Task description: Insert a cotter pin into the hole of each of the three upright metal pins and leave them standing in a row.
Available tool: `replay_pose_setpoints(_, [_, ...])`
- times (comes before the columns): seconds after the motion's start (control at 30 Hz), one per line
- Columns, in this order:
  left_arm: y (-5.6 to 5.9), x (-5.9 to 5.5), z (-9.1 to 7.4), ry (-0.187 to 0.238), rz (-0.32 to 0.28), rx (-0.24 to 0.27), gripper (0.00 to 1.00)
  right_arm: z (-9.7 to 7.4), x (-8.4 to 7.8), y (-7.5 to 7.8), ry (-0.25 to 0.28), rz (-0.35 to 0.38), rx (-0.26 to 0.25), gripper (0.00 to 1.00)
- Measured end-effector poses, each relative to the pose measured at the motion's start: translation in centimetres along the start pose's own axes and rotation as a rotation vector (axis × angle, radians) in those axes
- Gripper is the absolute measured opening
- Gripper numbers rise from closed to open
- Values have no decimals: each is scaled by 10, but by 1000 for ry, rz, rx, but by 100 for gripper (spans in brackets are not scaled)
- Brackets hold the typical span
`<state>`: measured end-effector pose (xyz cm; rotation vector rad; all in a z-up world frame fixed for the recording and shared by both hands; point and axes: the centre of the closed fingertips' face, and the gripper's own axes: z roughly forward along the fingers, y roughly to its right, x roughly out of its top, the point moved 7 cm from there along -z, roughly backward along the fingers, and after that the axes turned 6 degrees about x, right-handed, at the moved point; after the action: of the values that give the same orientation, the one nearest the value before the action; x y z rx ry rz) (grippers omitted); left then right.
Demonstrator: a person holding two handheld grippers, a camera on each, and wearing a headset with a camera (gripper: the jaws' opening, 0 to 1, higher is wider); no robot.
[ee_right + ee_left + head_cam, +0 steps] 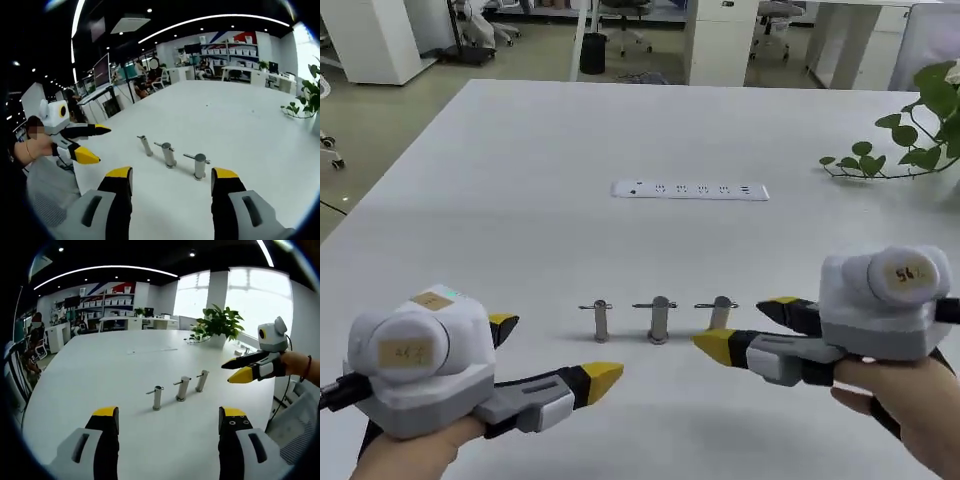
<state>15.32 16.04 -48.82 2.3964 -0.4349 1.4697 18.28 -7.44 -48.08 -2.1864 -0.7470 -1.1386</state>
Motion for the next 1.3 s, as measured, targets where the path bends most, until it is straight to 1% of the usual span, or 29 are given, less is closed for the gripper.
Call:
replay_pose_setpoints(0.03, [0, -1, -1, 1, 5, 4, 81, -1, -2, -2, -1, -4, -2, 62])
replay_pose_setpoints(0.07, [0, -2, -3, 5, 10, 7, 81, -1, -5, -4, 12, -4, -9, 63])
replay_pose_setpoints(0.13, [0, -3, -5, 2, 3, 12, 81, -3, -8, -7, 20, -2, -12, 65])
replay_pose_setpoints(0.17, [0, -3, -6, 3, -9, 10, 81, -4, -9, -6, 29, -3, -35, 66])
replay_pose_setpoints(0.2, [0, -3, -7, 7, -22, 8, 81, -4, -10, -5, 22, -25, -54, 66])
replay_pose_setpoints(0.23, [0, -4, -7, 11, -30, 6, 81, -5, -13, -5, 20, -30, -60, 66])
replay_pose_setpoints(0.33, [0, -5, -10, 15, -31, 15, 82, -6, -17, -8, 13, -24, -57, 66])
replay_pose_setpoints(0.4, [-1, -6, -11, 12, -22, 24, 82, -8, -19, -9, 18, -28, -68, 66])
replay_pose_setpoints(0.47, [-1, -7, -12, 13, -20, 32, 82, -9, -20, -10, 19, -21, -69, 66])
replay_pose_setpoints(0.63, [-1, -5, -14, 29, -18, 42, 82, -10, -21, -14, 36, -10, -67, 67])
replay_pose_setpoints(0.73, [-1, -4, -15, 26, -7, 52, 85, -11, -21, -15, 36, -4, -70, 69])
replay_pose_setpoints(0.87, [1, -2, -17, 44, -13, 51, 87, -13, -21, -17, 42, -2, -69, 70])
replay_pose_setpoints(0.97, [2, -2, -18, 47, -11, 53, 87, -14, -21, -18, 45, 2, -68, 71])
replay_pose_setpoints(1.3, [4, -5, -20, 32, 3, 49, 89, -16, -24, -21, 45, 2, -72, 72])
